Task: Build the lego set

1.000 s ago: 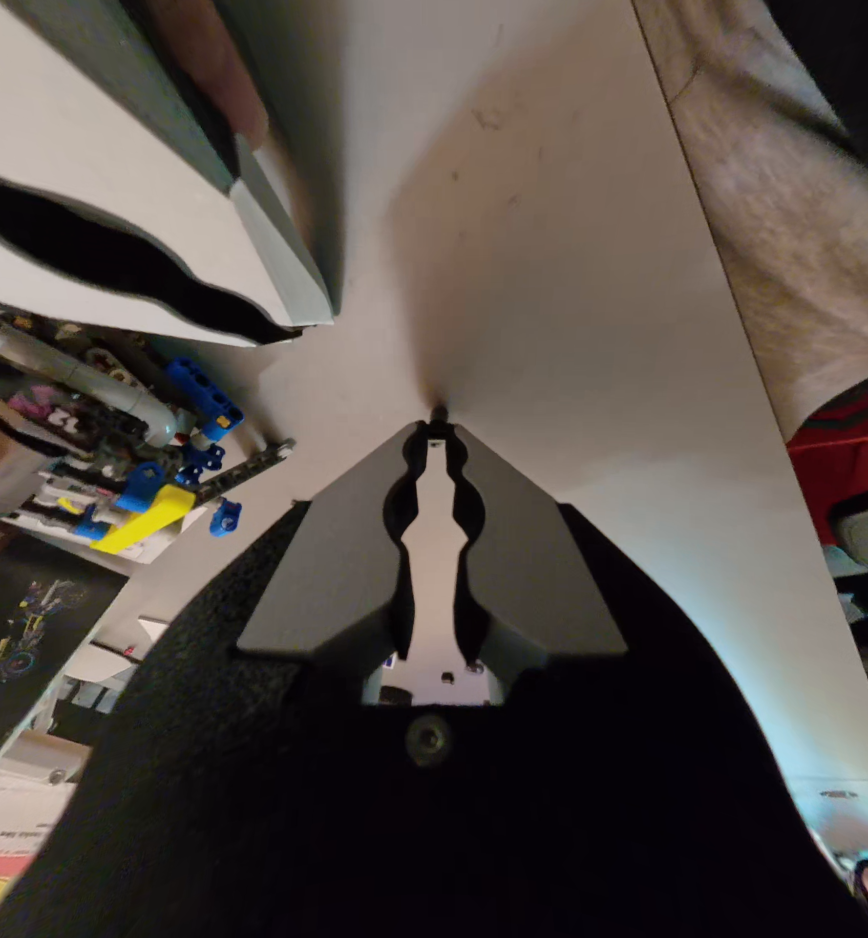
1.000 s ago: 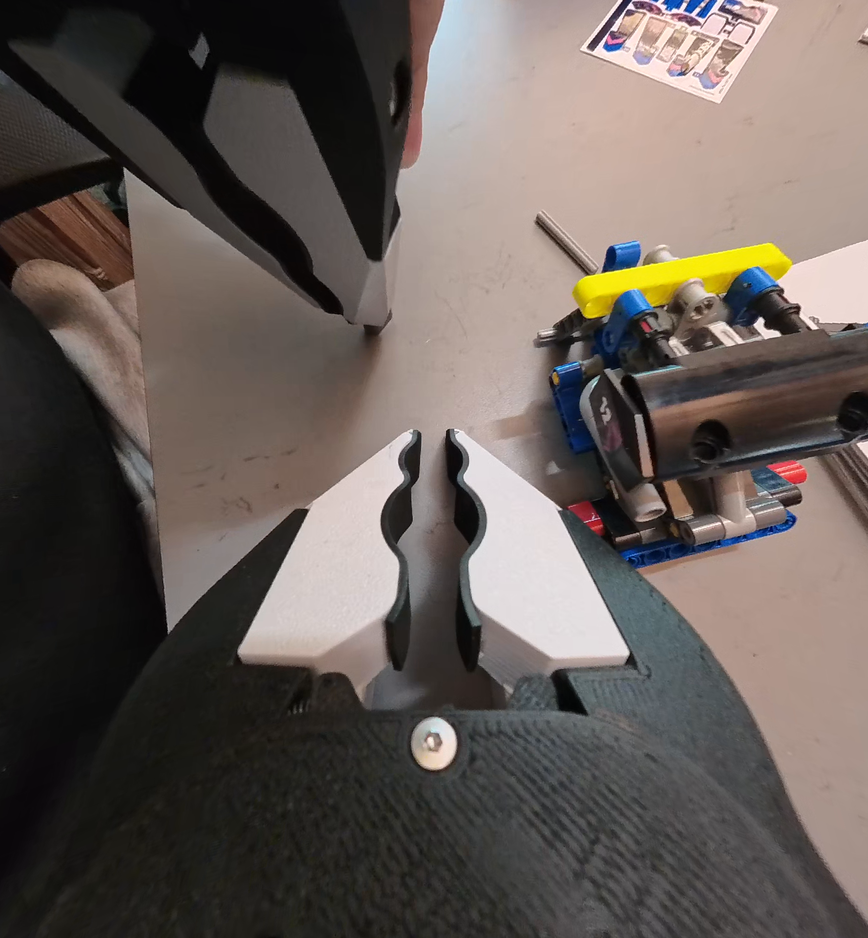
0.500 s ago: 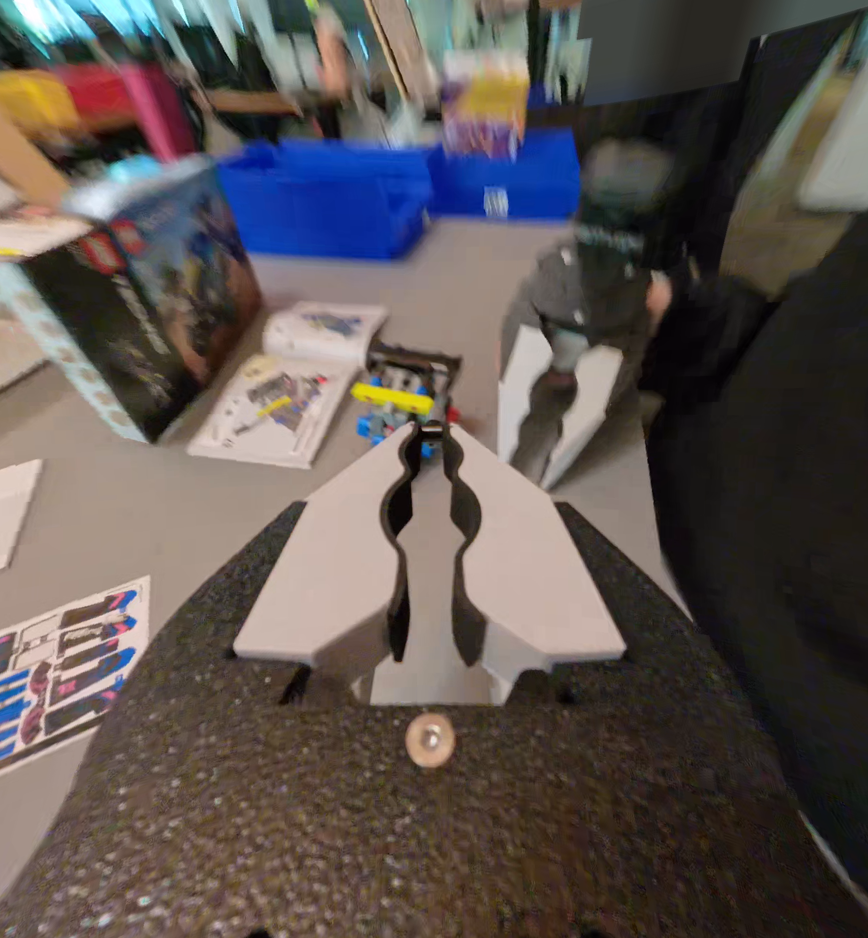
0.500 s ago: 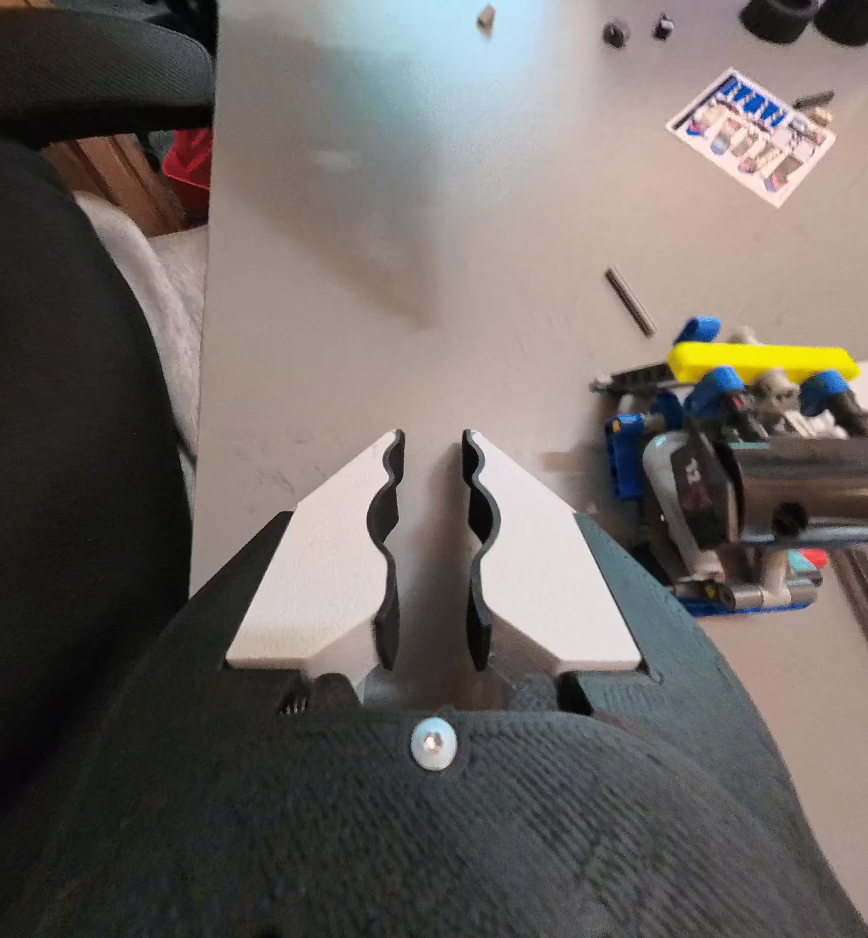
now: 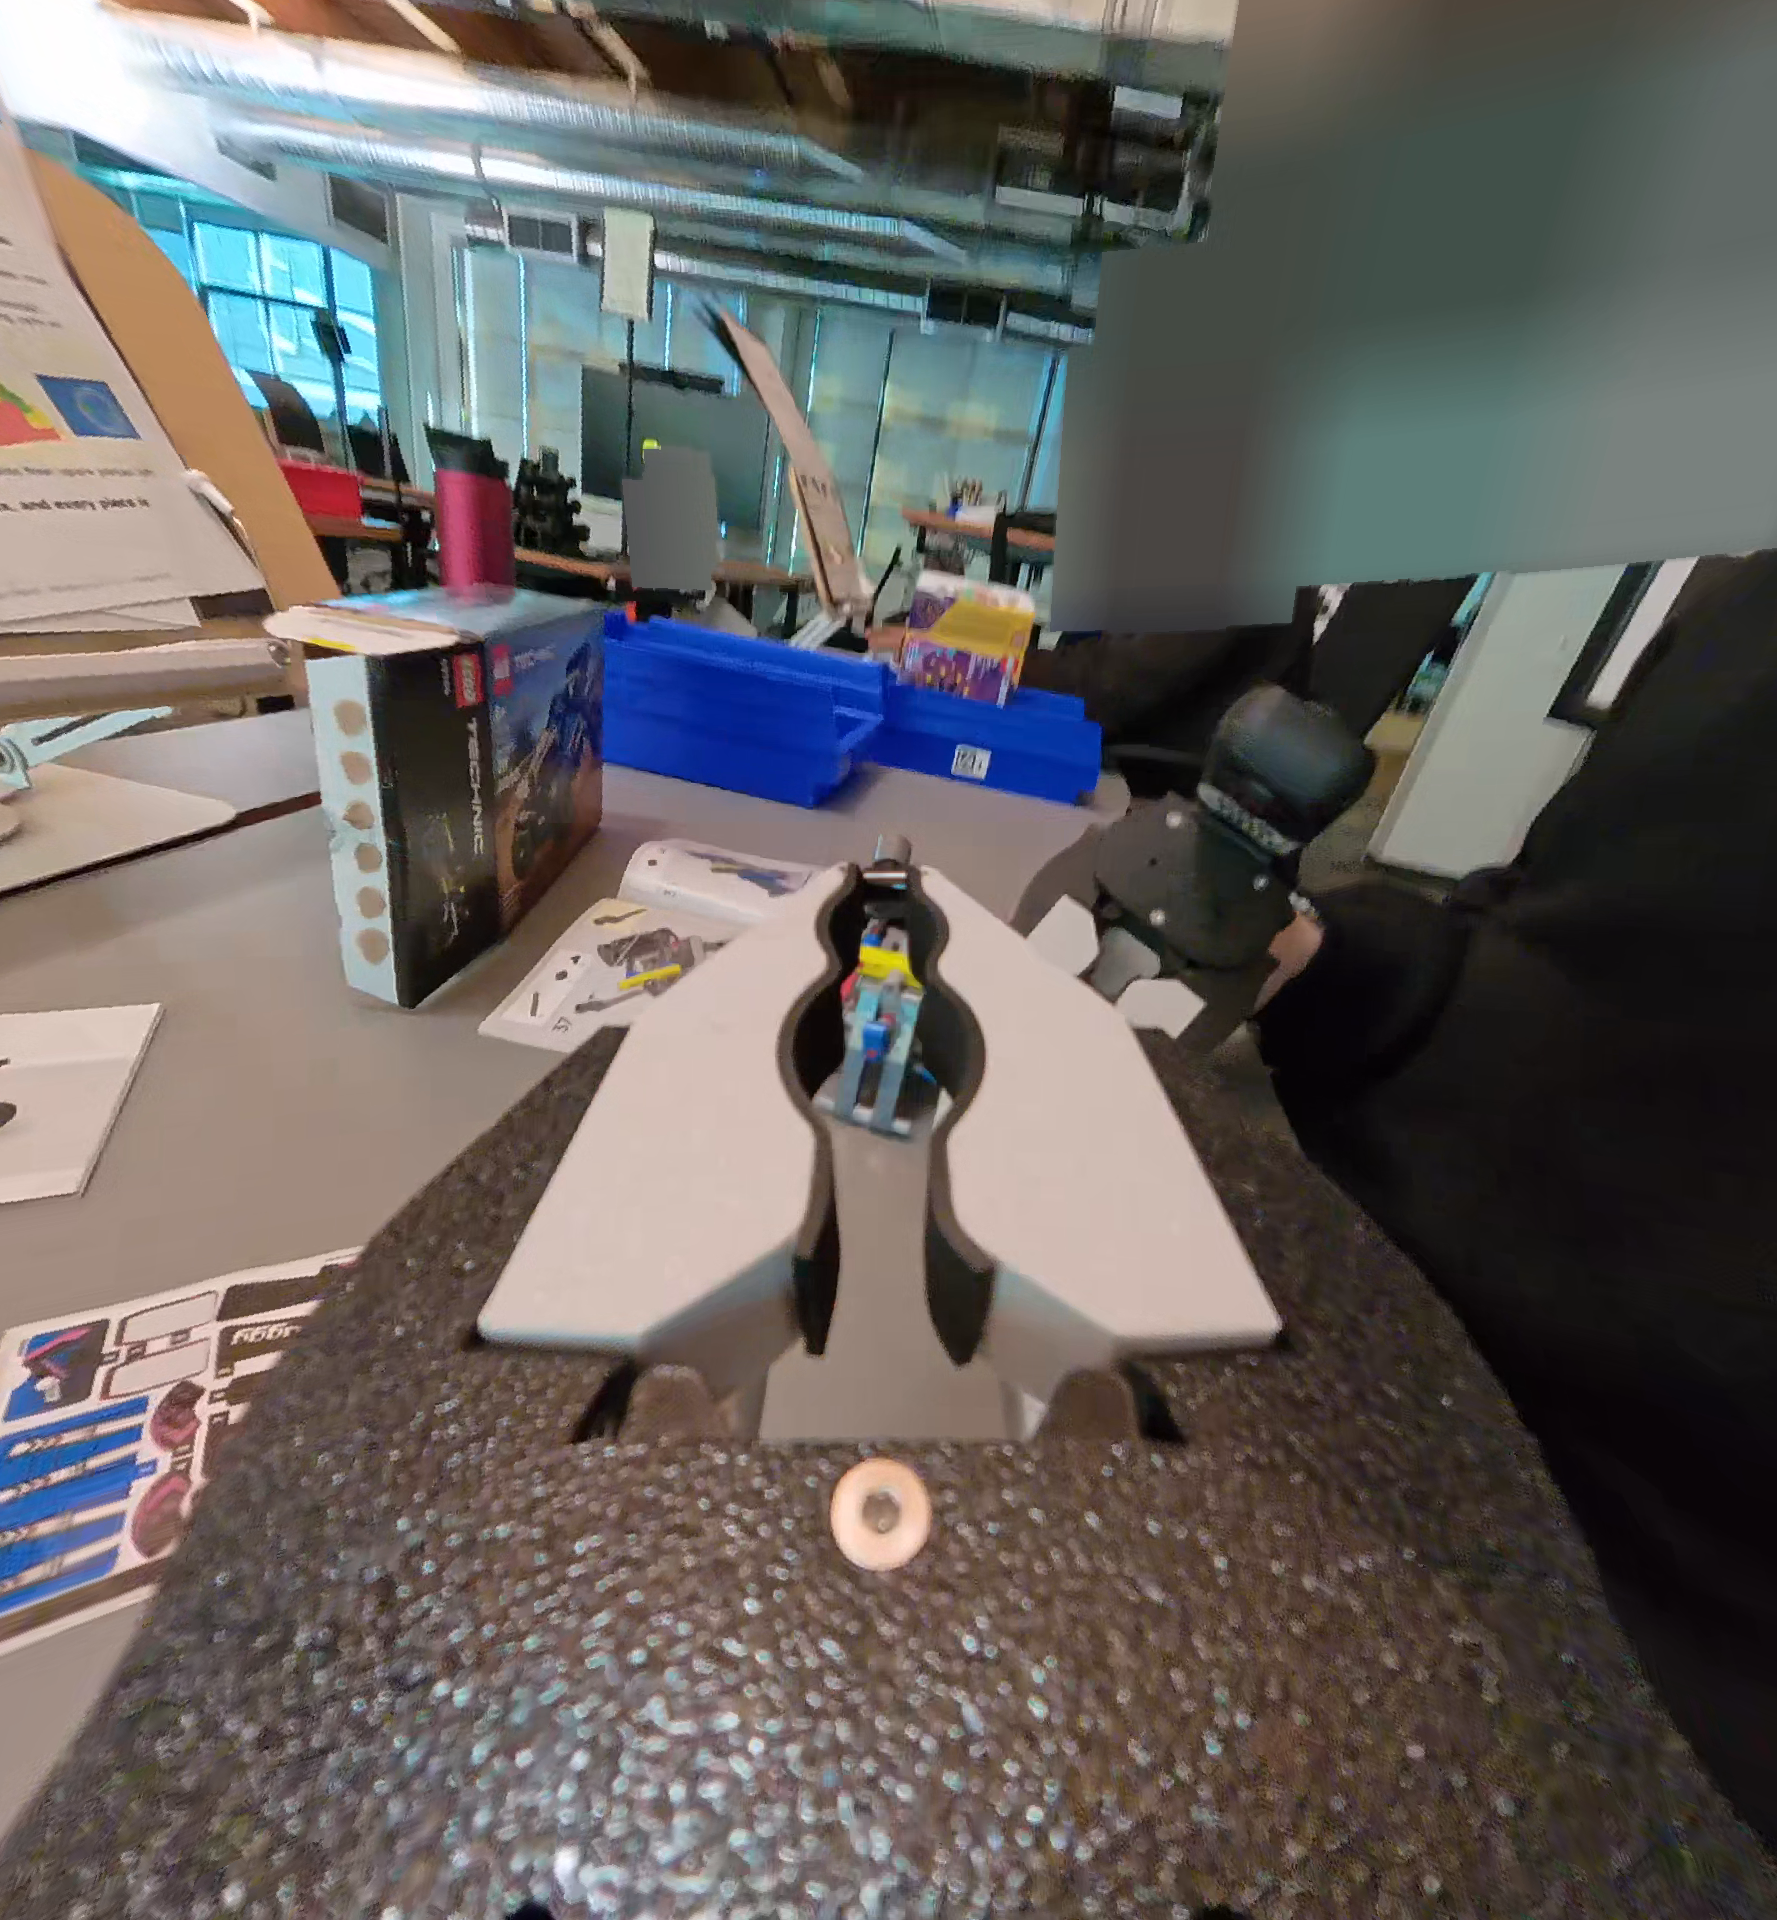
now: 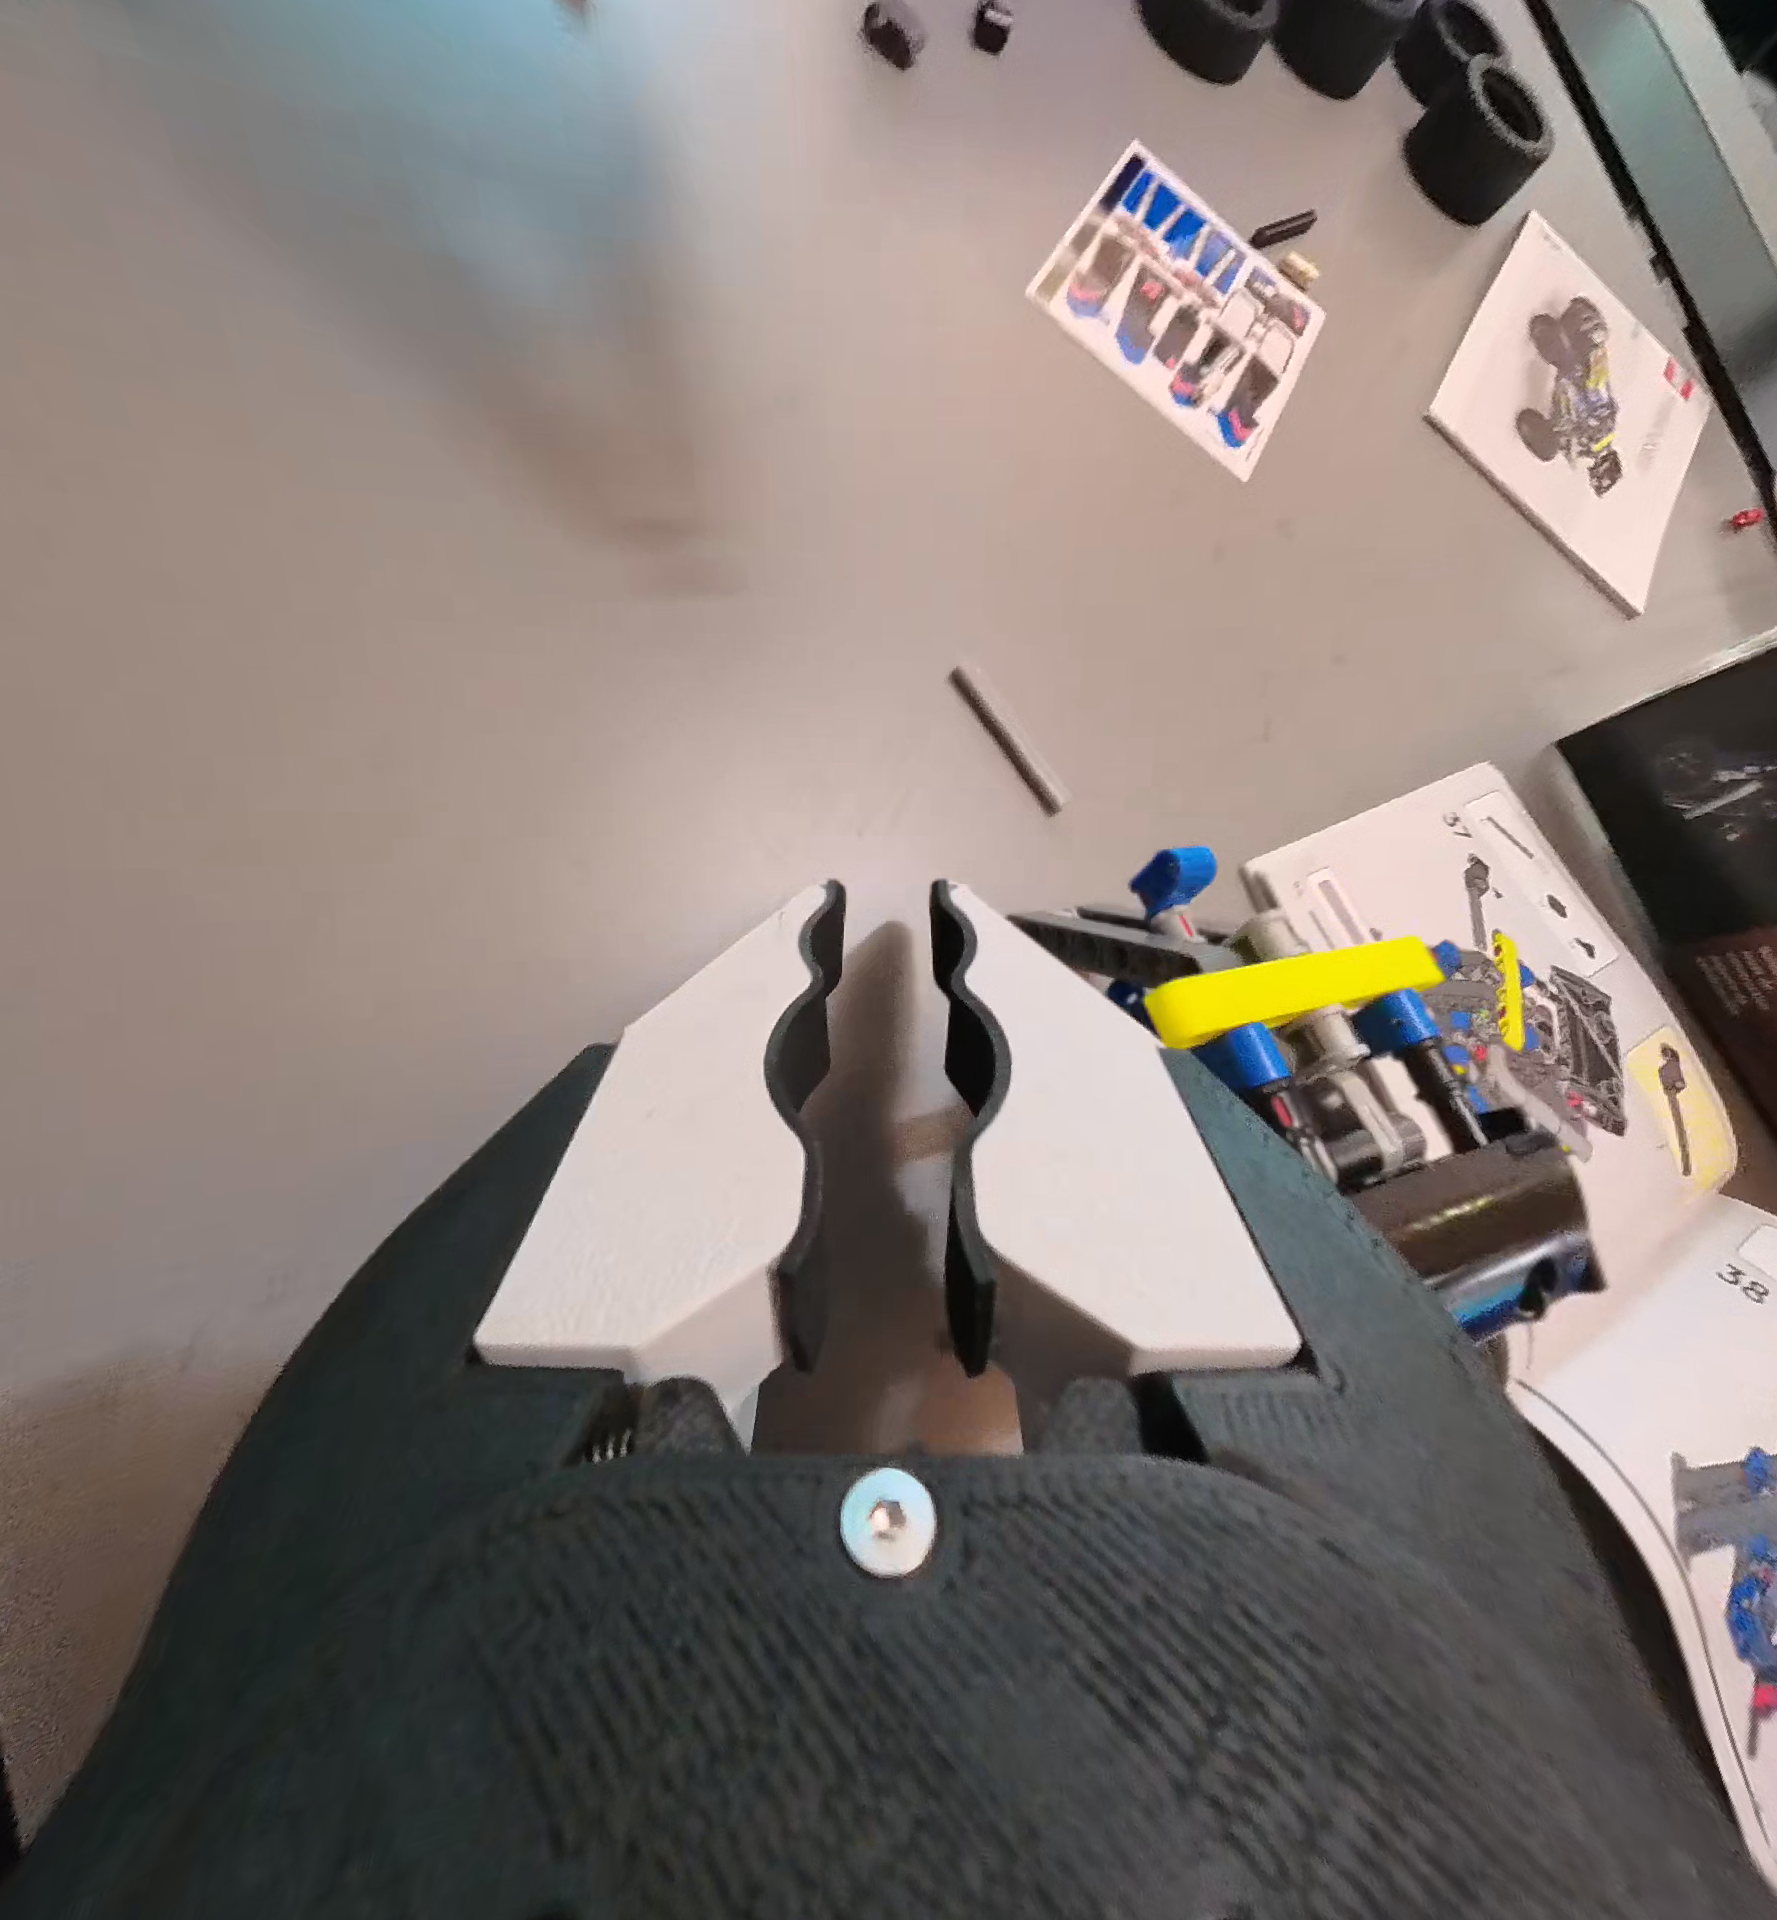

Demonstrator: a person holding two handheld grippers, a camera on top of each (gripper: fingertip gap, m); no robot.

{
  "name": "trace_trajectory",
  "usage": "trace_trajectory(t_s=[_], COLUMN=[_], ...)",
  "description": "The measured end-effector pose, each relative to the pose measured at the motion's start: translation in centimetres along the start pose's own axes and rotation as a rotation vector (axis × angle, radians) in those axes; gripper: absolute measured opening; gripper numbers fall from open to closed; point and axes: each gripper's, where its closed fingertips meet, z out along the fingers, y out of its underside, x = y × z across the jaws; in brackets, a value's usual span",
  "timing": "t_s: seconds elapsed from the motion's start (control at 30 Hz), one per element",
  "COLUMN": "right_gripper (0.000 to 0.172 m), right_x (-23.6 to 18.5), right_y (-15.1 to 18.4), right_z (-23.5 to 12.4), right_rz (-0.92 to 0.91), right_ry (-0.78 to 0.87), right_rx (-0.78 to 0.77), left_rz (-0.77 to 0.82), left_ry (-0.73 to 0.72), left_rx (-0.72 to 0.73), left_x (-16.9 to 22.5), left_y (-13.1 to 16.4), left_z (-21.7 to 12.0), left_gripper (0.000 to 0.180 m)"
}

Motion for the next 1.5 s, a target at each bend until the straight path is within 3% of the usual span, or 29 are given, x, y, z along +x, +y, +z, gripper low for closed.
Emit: trace_trajectory(t_s=[0.17,0.27,0.4,0.63,0.87,1.0,1.03,1.2,1.3,1.5], right_gripper=[0.004,0.011,0.023,0.000,0.000,0.000,0.008,0.015,0.002,0.001], right_x=[-0.1,1.9,2.4,2.8,2.7,0.4,0.3,0.8,0.2,-0.9], right_y=[-2.4,-2.9,-2.6,-2.3,-2.7,-3.2,-3.5,-3.4,-3.2,-3.2], right_z=[0.9,2.0,3.7,4.9,5.3,4.6,4.5,4.5,4.7,4.1], right_rz=[0.098,-0.063,-0.160,-0.252,-0.417,-0.317,-0.267,-0.120,-0.076,-0.089], right_ry=[0.063,0.223,0.228,0.210,0.294,0.165,0.153,0.087,0.031,0.004], right_rx=[0.028,-0.052,-0.169,-0.232,-0.211,-0.160,-0.140,-0.136,-0.126,-0.095], left_rz=[-0.067,-0.069,-0.135,-0.232,-0.274,-0.227,-0.215,-0.209,-0.208,-0.211], left_ry=[0.041,0.048,0.115,0.158,0.172,0.098,0.083,0.071,0.053,0.069], left_rx=[0.097,0.086,0.119,0.111,0.058,-0.083,-0.110,-0.164,-0.216,-0.251], left_x=[-0.3,-0.4,0.1,0.2,0.6,0.3,0.2,0.4,0.3,0.7], left_y=[-0.9,-0.3,-0.3,0.3,1.1,2.9,3.2,3.7,4.4,5.0], left_z=[-2.2,-2.8,-3.1,-3.6,-3.2,-2.6,-2.6,-2.3,-2.4,-2.0], left_gripper=[0.004,0.004,0.004,0.004,0.004,0.004,0.004,0.004,0.004,0.004])
